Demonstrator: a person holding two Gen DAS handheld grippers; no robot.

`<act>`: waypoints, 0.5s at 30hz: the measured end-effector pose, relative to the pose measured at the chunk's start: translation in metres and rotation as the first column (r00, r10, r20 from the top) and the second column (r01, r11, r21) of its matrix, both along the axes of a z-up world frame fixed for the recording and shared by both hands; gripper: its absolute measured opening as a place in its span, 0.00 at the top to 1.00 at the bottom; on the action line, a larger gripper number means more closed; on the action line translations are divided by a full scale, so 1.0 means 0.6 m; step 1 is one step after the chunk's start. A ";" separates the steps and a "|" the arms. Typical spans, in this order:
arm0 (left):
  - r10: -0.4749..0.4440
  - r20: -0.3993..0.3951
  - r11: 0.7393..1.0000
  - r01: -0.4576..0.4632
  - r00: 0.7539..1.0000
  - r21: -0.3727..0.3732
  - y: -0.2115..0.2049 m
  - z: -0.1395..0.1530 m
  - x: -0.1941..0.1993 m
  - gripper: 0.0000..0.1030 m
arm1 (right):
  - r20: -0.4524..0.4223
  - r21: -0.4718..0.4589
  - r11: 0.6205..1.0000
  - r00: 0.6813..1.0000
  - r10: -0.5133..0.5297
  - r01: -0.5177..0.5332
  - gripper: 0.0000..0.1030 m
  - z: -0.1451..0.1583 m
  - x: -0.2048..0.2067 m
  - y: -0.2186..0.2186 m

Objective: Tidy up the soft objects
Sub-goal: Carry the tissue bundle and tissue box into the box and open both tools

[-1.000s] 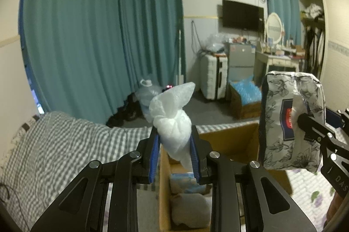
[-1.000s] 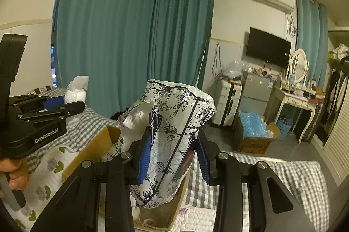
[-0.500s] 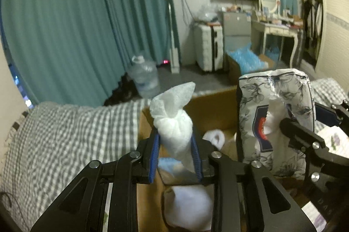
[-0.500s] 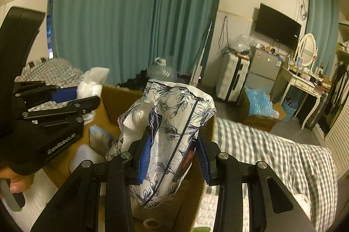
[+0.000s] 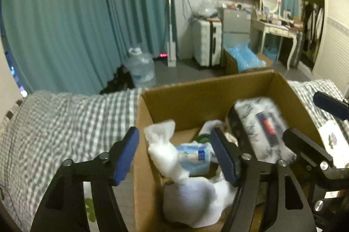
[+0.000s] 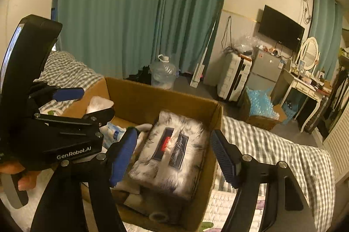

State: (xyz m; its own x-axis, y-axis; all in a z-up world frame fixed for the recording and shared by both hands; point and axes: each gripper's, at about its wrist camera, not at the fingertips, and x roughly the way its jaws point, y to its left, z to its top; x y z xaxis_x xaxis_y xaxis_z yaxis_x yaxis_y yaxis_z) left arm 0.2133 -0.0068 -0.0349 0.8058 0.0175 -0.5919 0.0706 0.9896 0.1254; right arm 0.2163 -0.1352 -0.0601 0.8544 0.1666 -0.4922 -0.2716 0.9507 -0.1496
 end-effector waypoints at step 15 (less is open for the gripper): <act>0.071 0.133 0.993 -0.057 0.988 -0.107 0.048 0.092 -0.074 0.27 | 0.088 0.111 0.992 0.994 -0.070 0.061 0.07 0.088 -0.075 -0.044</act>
State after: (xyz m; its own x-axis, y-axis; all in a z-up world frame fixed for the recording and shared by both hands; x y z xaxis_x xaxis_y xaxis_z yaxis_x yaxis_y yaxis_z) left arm 0.1690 0.0222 0.0203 0.8785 0.0166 -0.4775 -0.0043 0.9996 0.0267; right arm 0.1713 -0.1617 -0.0070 0.9058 0.1570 -0.3937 -0.1981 0.9780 -0.0659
